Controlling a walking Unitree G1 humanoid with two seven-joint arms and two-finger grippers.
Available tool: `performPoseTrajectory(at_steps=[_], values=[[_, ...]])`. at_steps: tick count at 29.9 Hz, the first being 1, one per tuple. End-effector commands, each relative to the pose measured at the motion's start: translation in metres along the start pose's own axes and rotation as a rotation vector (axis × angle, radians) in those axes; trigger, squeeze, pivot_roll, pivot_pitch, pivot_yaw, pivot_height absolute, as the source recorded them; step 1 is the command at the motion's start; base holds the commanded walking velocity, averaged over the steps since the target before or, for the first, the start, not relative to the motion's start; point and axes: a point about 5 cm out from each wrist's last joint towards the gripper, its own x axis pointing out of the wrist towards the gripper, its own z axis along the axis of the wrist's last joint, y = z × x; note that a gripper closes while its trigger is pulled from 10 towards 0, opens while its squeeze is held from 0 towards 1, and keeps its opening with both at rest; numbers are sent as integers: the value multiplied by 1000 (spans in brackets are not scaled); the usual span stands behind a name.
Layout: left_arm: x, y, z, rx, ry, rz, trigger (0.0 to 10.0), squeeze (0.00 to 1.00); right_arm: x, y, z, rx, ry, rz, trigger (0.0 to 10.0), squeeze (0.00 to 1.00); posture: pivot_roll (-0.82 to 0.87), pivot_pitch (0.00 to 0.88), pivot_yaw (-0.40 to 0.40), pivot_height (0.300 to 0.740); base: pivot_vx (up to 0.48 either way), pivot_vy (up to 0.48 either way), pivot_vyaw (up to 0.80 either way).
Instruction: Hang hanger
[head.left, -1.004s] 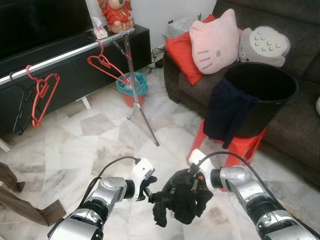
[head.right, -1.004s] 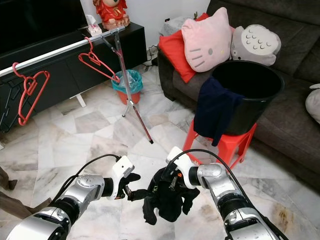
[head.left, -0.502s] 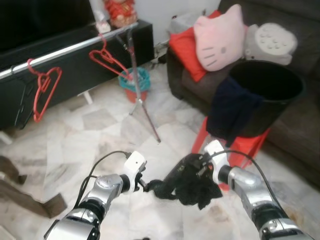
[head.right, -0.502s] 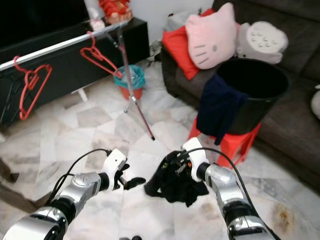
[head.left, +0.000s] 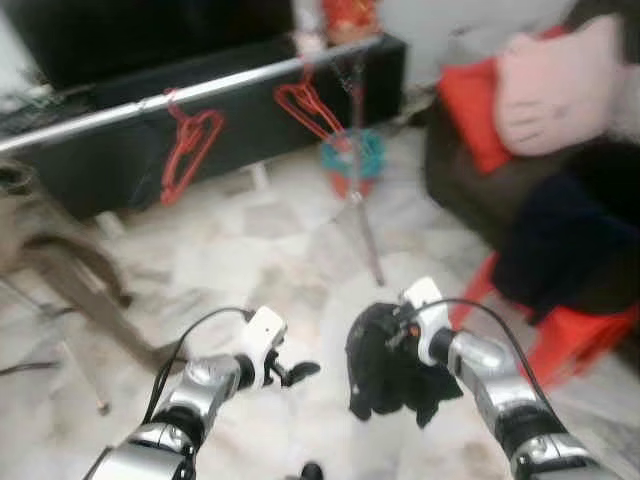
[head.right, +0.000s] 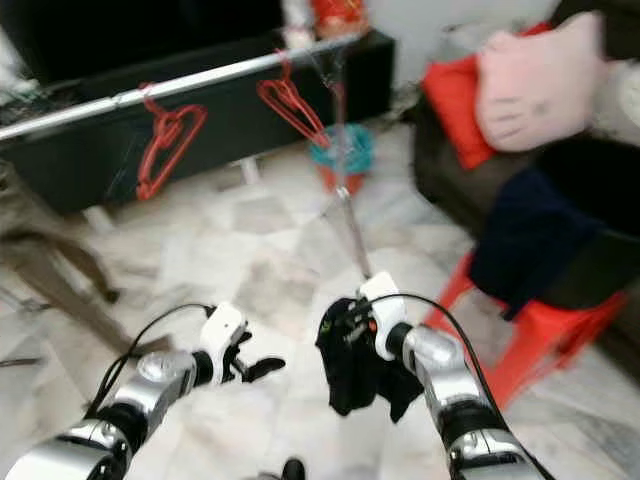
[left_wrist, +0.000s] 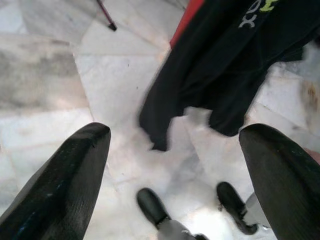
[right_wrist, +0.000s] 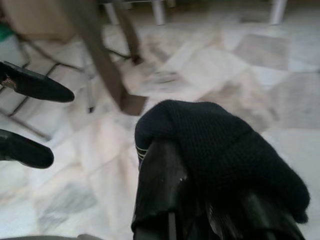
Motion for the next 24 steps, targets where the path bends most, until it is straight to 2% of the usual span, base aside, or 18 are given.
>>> performPoseTrajectory(at_steps=[1,11,14,22,24], values=[[-2,0,-4,8,6,3,10000,0,-2,-2,5,12,-46,-6,10000,0,-37,25,85,740,0,0,800],[-2,0,-3,11,-8,15,10000,0,-6,0,-1,40,-44,7,10000,0,-39,15,87,740,0,0,608],[-1,0,1,22,-23,5,10000,0,-4,6,-1,53,-36,49,10000,0,-38,2,86,740,0,0,0],[1,-3,9,76,-34,-44,10000,0,-5,5,9,34,-73,72,10000,0,-38,9,76,740,0,0,0],[2,-4,9,68,-35,-45,10000,0,-6,3,12,27,-93,59,10000,0,-37,9,75,740,0,0,0]])
